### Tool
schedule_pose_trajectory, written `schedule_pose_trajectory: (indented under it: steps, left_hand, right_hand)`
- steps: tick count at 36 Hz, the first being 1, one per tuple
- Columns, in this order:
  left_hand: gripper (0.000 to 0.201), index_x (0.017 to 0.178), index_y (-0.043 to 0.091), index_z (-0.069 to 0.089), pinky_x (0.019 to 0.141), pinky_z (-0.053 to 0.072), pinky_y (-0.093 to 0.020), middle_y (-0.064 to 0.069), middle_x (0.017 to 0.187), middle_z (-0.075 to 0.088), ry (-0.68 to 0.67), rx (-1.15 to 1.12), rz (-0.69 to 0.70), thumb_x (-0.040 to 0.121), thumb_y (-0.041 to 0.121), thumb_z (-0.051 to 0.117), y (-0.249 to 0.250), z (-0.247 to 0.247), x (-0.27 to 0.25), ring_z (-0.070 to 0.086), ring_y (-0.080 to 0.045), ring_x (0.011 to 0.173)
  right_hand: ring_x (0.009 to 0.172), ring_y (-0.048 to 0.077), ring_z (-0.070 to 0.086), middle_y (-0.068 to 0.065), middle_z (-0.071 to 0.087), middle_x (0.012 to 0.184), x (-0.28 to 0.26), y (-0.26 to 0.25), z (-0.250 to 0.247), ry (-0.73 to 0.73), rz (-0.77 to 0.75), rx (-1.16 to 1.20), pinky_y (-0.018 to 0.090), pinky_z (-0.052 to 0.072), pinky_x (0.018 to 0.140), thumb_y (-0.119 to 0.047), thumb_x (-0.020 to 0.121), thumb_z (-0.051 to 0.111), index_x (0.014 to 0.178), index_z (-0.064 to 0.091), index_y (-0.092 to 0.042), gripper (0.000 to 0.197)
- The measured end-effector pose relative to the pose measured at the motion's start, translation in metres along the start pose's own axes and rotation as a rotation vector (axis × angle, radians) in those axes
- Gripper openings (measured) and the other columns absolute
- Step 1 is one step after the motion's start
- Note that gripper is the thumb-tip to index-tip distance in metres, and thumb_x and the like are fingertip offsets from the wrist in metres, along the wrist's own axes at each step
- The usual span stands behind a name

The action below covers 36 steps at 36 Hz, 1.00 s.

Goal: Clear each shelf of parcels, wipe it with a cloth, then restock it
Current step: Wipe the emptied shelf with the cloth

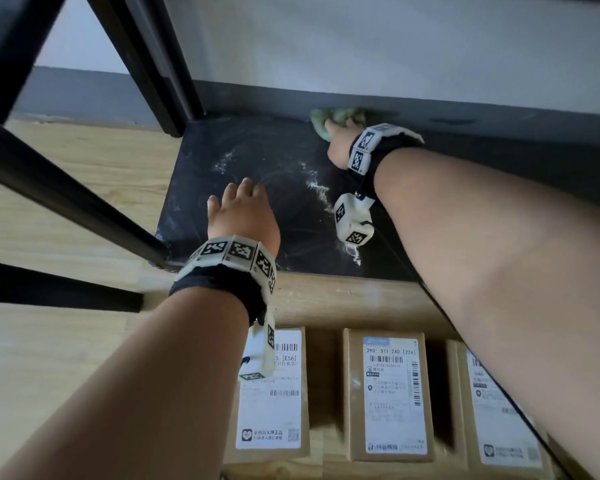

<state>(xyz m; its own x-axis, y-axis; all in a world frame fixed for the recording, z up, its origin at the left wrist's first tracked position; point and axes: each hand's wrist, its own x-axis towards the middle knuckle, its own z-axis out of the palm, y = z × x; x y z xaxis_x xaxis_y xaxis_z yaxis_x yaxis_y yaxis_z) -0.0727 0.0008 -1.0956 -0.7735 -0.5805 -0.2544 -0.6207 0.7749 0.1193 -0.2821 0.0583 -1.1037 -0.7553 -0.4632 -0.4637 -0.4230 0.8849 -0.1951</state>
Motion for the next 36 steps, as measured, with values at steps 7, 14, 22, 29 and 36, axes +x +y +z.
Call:
schedule_pose_trajectory:
  steps: [7,14,22,29,36]
  left_hand:
    - [0.059,0.148,0.013,0.026,0.117,0.017,-0.044,-0.001,0.156,0.022,0.004,-0.002,0.012,0.092,0.008,0.042,0.006,0.001,-0.012,0.019,-0.02,0.143]
    - [0.06,0.149,0.014,0.023,0.117,0.017,-0.043,0.0,0.155,0.023,-0.01,-0.01,-0.008,0.093,0.012,0.045,0.009,0.003,-0.034,0.019,-0.02,0.143]
    - [0.061,0.149,0.015,0.023,0.117,0.017,-0.044,0.001,0.156,0.022,-0.011,-0.04,-0.019,0.092,0.013,0.045,0.011,0.002,-0.055,0.018,-0.02,0.143]
    - [0.062,0.15,0.015,0.02,0.117,0.016,-0.045,0.001,0.157,0.021,-0.024,-0.044,-0.04,0.092,0.011,0.042,0.002,0.003,-0.063,0.018,-0.021,0.144]
    - [0.061,0.15,0.015,0.021,0.118,0.014,-0.045,0.001,0.158,0.018,-0.054,-0.029,-0.049,0.093,0.011,0.042,-0.003,0.002,-0.059,0.015,-0.021,0.145]
  right_hand:
    - [0.142,0.029,0.029,0.011,0.029,0.155,-0.023,-0.018,0.015,-0.031,-0.14,0.207,0.03,0.015,0.117,-0.015,0.099,0.041,0.148,0.038,-0.019,0.049]
    - [0.125,0.028,0.052,0.007,0.054,0.138,-0.062,-0.016,0.017,-0.066,-0.067,0.122,0.038,0.041,0.105,-0.027,0.096,0.05,0.132,0.059,-0.02,0.038]
    - [0.114,0.022,0.06,-0.006,0.063,0.127,-0.124,0.001,0.038,0.064,-0.226,0.006,0.033,0.048,0.097,-0.013,0.088,0.051,0.114,0.07,-0.037,0.039]
    - [0.122,0.031,0.054,0.007,0.056,0.137,-0.108,0.041,0.026,0.149,0.048,0.103,0.035,0.043,0.099,-0.034,0.098,0.039,0.134,0.057,-0.021,0.042]
    - [0.129,0.037,0.039,0.016,0.037,0.142,-0.106,0.022,0.041,0.035,-0.036,-0.253,0.042,0.037,0.103,-0.017,0.096,0.043,0.14,0.048,-0.019,0.044]
